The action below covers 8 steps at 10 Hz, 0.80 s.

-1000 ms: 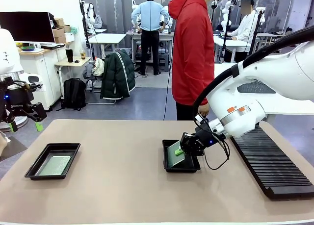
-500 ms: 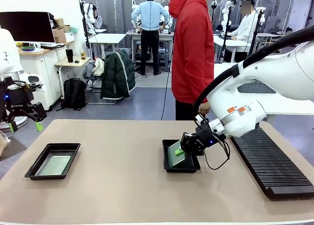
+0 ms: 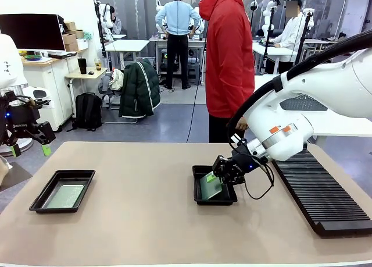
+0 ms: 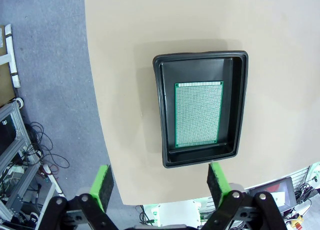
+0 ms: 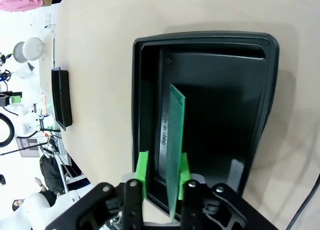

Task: Inspect and transfer BCBs to ESD trays.
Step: Pick up the Blank PCB from the PCB Rack and place it in the right ESD tray.

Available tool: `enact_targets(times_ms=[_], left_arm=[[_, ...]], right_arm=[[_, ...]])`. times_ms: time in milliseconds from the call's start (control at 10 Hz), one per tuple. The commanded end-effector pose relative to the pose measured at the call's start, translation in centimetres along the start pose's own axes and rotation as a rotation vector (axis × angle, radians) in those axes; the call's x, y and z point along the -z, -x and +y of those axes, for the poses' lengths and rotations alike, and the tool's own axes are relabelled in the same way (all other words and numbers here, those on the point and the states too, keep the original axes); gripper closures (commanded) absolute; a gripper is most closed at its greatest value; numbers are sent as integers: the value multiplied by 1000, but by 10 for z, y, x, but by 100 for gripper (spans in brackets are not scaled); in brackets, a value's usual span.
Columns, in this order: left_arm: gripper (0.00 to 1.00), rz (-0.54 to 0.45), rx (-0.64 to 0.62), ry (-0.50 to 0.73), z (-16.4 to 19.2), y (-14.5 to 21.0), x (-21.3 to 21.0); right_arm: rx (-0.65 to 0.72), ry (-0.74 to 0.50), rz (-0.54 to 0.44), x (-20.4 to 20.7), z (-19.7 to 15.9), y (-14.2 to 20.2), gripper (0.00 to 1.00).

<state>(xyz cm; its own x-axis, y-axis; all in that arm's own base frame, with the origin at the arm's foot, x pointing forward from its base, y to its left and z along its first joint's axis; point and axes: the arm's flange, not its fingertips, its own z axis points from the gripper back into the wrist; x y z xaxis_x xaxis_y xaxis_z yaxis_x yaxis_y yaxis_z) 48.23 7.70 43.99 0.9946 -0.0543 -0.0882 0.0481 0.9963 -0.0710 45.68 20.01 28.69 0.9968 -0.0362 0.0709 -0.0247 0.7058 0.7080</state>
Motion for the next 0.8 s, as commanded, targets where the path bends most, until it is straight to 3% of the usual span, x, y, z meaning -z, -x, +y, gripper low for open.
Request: enact_targets(times_ms=[0,100,200,300,400,500,600,700], left_arm=[[0,-7,-4,3,1,1,2],[0,-7,-4,3,1,1,2],[0,-7,-4,3,1,1,2],[0,-7,-4,3,1,1,2],[0,-7,-4,3,1,1,2],[0,-7,-4,3,1,1,2],[0,-7,-4,3,1,1,2],[0,-7,-4,3,1,1,2]], right_arm=[[6,77,-17,-7,15,3,66],[5,128,-39,-12,20,3,41],[-17,187,-38,-18,28,3,47],[-46,259,-38,-26,38,3,21],[-69,335,-45,-36,48,3,28],[-78,384,-49,-47,54,3,2],[-88,443,-54,-57,59,3,9],[-101,485,-54,-67,64,4,0]])
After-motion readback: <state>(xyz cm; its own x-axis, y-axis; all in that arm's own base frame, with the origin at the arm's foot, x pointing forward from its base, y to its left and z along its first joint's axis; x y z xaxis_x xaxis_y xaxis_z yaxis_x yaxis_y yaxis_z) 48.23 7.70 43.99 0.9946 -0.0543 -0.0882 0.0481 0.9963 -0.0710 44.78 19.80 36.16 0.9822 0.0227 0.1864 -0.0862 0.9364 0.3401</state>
